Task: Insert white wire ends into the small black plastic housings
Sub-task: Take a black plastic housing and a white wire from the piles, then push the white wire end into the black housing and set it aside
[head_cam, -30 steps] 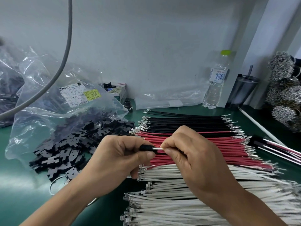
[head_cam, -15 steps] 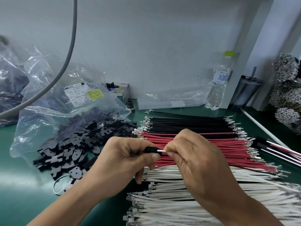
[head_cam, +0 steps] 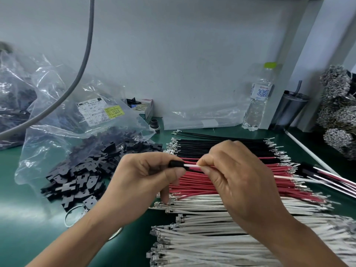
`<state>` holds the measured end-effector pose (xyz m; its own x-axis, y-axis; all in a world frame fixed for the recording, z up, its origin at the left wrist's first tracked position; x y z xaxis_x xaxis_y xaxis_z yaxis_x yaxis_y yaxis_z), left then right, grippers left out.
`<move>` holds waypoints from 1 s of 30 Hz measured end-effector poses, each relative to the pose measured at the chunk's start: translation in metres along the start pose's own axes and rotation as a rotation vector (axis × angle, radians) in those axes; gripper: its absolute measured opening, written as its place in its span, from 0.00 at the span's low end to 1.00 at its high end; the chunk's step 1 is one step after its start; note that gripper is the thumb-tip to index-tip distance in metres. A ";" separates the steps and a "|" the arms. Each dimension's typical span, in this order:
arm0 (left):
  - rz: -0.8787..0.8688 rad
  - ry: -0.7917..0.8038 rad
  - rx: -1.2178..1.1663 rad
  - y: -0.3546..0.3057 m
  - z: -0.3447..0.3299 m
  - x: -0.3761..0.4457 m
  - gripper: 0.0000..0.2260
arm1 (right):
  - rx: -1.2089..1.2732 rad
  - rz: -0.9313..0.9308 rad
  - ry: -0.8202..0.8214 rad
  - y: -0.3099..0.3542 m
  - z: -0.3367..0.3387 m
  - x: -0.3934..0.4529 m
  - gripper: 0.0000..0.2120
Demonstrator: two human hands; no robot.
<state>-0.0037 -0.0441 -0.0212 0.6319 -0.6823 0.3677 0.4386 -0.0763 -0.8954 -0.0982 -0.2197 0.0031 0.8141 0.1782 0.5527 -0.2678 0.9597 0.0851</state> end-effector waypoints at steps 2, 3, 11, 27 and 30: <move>0.003 -0.060 -0.046 -0.003 0.007 0.001 0.08 | 0.051 -0.108 0.124 -0.006 -0.005 -0.002 0.13; 0.016 -0.090 -0.044 -0.003 0.013 0.001 0.10 | 0.064 -0.131 0.142 -0.007 -0.005 -0.004 0.12; 0.252 -0.312 1.178 0.017 0.060 0.000 0.19 | -0.088 -0.063 -0.443 -0.034 0.099 -0.006 0.08; 0.331 -0.137 1.438 0.025 0.069 0.009 0.12 | -0.443 -0.688 0.212 -0.227 0.087 -0.122 0.10; 0.264 -0.209 1.393 0.025 0.070 0.009 0.12 | -0.282 -0.488 0.184 -0.150 0.071 -0.045 0.05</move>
<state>0.0576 -0.0008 -0.0223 0.8194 -0.4371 0.3709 0.4759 0.8794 -0.0150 -0.1316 -0.3872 0.0243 0.8915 -0.2880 0.3496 0.2872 0.9563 0.0554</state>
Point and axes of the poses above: each hand's wrist, its own x-axis towards the middle knuckle, its own z-axis out of the back of the hand, y = z × x, the point moved 4 cm from there along x, towards the middle knuckle, and after that the axes turned 12 degrees about y, right-handed, at the moved point
